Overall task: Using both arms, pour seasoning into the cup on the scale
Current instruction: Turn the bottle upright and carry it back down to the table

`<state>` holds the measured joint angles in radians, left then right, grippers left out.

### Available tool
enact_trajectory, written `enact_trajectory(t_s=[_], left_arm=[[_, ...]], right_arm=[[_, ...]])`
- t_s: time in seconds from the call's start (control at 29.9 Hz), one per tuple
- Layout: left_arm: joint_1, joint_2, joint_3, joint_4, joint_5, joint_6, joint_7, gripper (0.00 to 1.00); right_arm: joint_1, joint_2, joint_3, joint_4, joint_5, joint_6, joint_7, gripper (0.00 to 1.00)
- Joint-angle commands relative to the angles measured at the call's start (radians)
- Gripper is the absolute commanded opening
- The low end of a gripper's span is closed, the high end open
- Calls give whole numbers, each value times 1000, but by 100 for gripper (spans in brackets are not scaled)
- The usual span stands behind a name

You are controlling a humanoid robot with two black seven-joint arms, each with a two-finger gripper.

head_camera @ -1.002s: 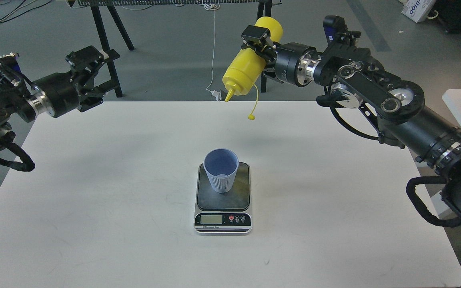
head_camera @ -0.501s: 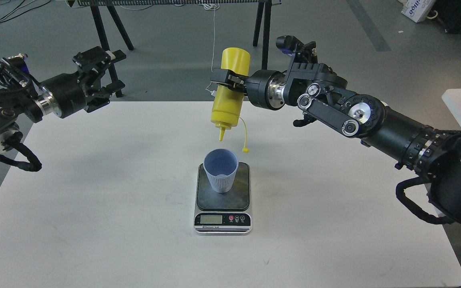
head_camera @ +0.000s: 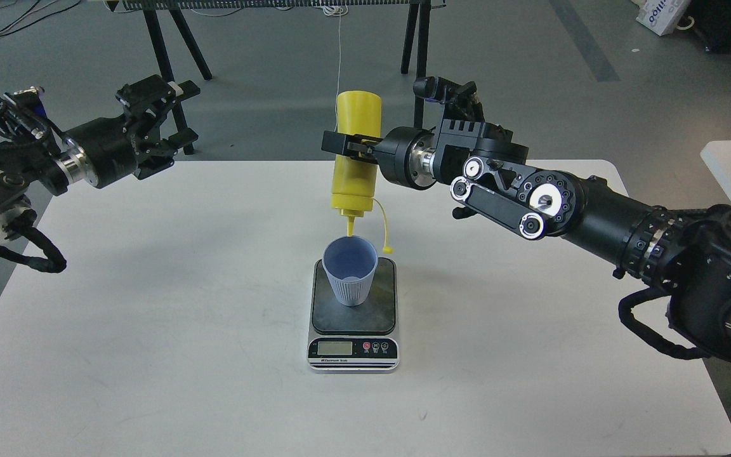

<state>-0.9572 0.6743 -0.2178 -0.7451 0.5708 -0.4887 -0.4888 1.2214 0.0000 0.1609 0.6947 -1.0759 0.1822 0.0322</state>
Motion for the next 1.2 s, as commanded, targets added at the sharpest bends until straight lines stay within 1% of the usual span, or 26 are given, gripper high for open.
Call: enact_trajectory(t_s=[0.0,0.1,0.2,0.27,0.4,0.5,0.6,0.67,0.77,0.87,1.0,1.17], left_arm=[[2,-1,0,7,0,0,0,95],[2,-1,-2,10,0,0,0,95],[3,-2,-2,16,0,0,0,95],[3,-9,-2,30,0,0,0,95],[2,-15,-2,35,1,0,0,96],[2,-10,0,36,1,0,0,96],[2,-9,1,36,4,0,0,96],[2,-7,1,36,4,0,0,96],[2,-6,1,36,4,0,0,96],[3,-6,1,36,4,0,0,96],[3,-10,2,36,1,0,0,96],[5,-7,1,36,0,0,0,96]], right_arm=[[1,0,38,-1,19,0,-2,1],[3,0,135,-3,30,11,-8,1],[7,0,250,-3,105,17,-28,1],[9,-6,322,-3,198,22,-43,1],[4,-89,484,2,417,20,-72,1],[-3,-141,623,2,610,16,-116,1],[-17,-216,758,0,862,13,-184,1],[-54,-261,817,5,1035,13,-213,1],[-106,-336,879,12,1227,13,-232,1],[-189,-388,939,16,1401,17,-261,1],[-322,-457,960,68,1547,28,-262,1],[-529,-477,1019,153,1643,78,-268,1]])
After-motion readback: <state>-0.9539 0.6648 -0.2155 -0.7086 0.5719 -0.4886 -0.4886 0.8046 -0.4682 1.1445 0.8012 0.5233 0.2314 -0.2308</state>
